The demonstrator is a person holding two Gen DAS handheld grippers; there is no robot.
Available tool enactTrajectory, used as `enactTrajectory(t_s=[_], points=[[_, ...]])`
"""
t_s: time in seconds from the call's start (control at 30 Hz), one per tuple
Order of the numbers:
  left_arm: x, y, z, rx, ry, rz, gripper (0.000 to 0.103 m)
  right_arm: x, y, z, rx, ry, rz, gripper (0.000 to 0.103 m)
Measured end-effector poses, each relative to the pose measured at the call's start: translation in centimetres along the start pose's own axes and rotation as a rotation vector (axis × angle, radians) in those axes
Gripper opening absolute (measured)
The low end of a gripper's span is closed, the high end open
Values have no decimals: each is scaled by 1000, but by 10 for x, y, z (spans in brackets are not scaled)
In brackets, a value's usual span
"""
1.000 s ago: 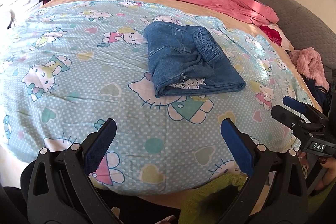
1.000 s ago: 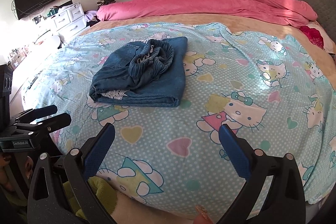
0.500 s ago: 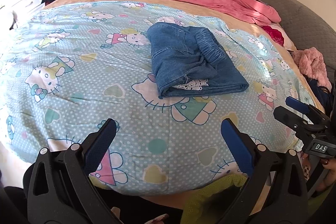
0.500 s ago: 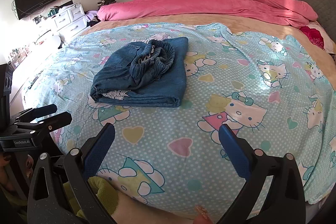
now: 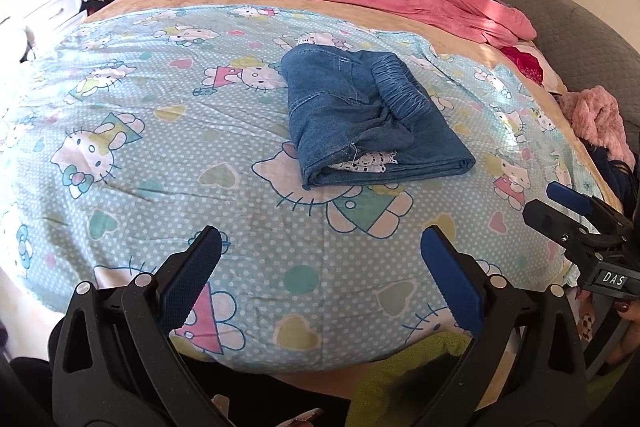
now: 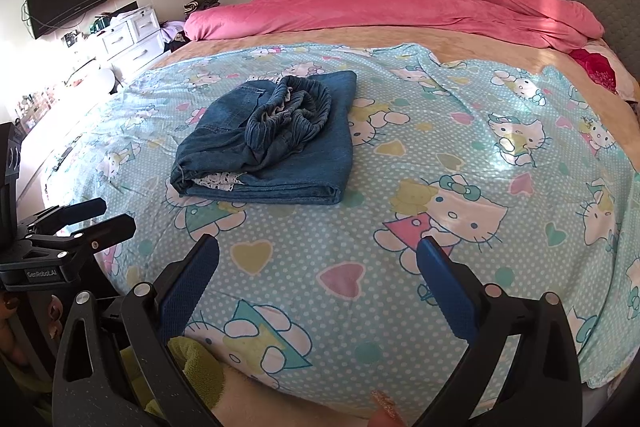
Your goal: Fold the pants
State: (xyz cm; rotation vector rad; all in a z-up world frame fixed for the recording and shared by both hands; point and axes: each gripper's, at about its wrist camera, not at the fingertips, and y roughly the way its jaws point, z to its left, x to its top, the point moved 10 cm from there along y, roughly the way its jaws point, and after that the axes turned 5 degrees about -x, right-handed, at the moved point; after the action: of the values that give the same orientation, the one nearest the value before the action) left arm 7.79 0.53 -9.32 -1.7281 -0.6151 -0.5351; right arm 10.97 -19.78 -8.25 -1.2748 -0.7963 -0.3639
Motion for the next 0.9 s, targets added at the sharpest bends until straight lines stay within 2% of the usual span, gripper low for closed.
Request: enactTrajectory(t_s=[0.9], points=[[2, -2, 0, -4, 3, -2, 94, 0, 2, -3, -9, 2, 4, 99]])
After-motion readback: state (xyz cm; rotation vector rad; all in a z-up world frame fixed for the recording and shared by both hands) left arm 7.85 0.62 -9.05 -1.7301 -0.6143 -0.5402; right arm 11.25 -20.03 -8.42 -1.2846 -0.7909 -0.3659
